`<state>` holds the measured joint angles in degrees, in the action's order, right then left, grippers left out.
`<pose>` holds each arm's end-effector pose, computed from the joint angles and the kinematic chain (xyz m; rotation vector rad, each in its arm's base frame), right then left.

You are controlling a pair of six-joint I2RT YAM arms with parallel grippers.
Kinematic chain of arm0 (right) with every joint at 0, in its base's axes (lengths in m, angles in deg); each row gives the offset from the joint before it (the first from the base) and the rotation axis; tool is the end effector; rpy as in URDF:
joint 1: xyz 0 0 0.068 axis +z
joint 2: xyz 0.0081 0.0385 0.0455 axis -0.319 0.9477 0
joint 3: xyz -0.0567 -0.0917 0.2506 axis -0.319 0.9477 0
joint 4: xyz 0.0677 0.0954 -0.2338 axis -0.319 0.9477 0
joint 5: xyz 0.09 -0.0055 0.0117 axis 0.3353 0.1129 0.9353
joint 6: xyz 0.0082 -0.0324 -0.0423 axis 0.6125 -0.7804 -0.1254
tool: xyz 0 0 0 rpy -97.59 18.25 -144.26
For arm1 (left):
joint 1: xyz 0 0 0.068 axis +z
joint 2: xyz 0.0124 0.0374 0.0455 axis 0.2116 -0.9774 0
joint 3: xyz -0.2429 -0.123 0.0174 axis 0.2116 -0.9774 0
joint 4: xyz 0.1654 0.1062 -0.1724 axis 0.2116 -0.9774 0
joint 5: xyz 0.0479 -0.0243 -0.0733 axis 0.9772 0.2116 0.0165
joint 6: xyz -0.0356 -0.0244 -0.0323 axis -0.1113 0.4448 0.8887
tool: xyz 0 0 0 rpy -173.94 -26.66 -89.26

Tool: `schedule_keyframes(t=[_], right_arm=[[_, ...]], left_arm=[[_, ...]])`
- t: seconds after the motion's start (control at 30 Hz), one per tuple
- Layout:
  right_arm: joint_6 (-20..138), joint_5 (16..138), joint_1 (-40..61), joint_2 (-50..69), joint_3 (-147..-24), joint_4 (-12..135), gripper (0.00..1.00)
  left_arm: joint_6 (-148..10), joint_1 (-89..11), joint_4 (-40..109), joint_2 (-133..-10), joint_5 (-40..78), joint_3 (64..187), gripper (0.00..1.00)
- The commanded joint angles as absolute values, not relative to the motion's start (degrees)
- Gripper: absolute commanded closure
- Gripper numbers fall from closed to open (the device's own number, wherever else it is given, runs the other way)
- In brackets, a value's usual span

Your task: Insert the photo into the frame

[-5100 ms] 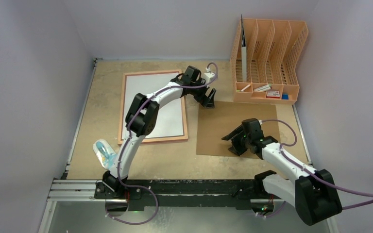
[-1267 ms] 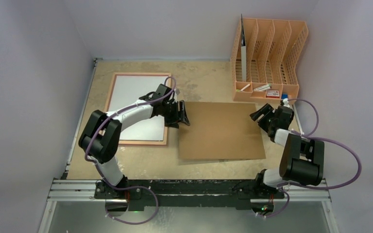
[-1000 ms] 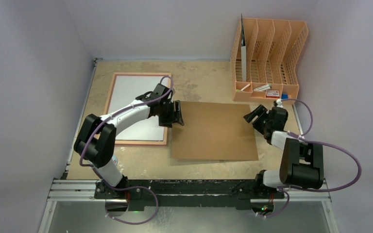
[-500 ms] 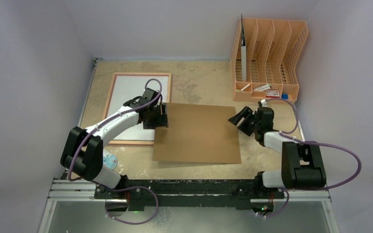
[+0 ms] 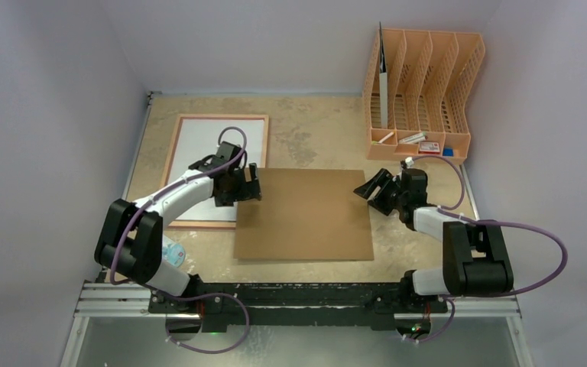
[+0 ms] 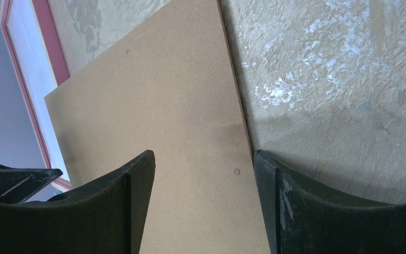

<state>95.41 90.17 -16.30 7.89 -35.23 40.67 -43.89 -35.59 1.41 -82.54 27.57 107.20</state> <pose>0.2518 0.0228 0.1488 0.5771 2.1708 0.8408 0.2682 -0.1157 0.1995 -0.3070 2.6950 -0.3182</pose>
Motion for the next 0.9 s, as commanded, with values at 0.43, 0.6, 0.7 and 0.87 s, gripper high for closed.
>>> schedule_keyframes(t=[0.43, 0.6, 0.7, 0.87], right_arm=[[94.01, 90.73, -15.26, 10.24, -31.29, 47.26, 0.28], [94.67, 91.05, -15.18, 10.05, -30.29, 46.31, 0.29], [94.77, 91.34, -15.18, 10.51, -30.01, 45.62, 0.29], [94.86, 91.98, -15.09, 11.36, -29.74, 44.64, 0.29]], left_arm=[[-38.76, -32.96, 11.80, -84.65, 7.27, 105.99, 0.17], [-38.26, -32.96, 8.85, -80.74, 4.77, 109.27, 0.27], [-38.80, -32.88, 6.92, -78.38, 4.36, 110.92, 0.34], [-38.51, -32.78, 6.68, -76.11, 1.72, 111.16, 0.41]])
